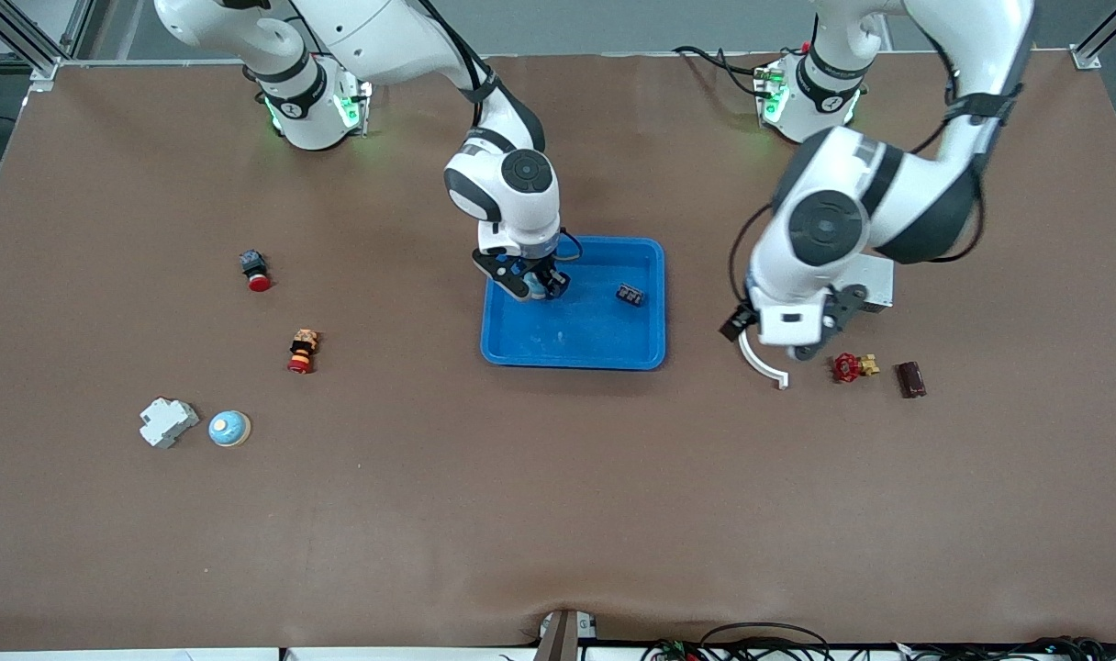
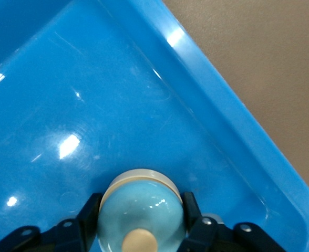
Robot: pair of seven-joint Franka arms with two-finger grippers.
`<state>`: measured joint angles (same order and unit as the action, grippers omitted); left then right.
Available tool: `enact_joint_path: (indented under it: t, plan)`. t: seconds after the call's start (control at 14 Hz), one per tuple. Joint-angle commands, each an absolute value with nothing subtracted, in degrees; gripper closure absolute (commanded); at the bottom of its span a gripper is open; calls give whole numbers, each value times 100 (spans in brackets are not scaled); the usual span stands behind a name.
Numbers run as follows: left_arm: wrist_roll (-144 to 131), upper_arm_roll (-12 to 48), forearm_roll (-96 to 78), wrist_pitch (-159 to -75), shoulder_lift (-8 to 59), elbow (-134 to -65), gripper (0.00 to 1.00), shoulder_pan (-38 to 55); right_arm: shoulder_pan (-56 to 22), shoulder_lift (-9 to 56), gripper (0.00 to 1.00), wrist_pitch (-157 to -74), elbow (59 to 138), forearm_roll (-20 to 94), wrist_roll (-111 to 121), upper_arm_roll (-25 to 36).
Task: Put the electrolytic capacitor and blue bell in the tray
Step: 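Open both grippers to release the button and capacitor in the tray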
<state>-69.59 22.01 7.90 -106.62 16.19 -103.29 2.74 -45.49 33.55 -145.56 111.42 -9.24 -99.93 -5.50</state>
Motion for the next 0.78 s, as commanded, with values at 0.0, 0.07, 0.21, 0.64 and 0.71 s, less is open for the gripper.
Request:
enact_joint_path:
  t: [0.0,0.07,0.21,0.64,0.71]
  plan:
    - [-5945,2250,809,-10529,1503,-10441,0,-314,-4667,3437,0,-14529,10960,-1195,-10283,-457]
    - [-5698,2250,800,-10521,1512,-10468,0,-499,-4658,3428,0,-14494,10916,-1195,-10275,-466]
    - [-5241,2241,835,-10512,1520,-10538,0,-859,-4649,3419,0,-14388,10785,-1195,-10248,-466]
    - [-3675,2224,992,-10626,2415,-10565,0,-1889,-4579,3340,0,-13344,10240,-1187,-9767,-483]
    - [-3683,2224,1193,-10739,2547,-10573,0,-1959,-4553,3270,0,-13133,10222,-1178,-9547,-483]
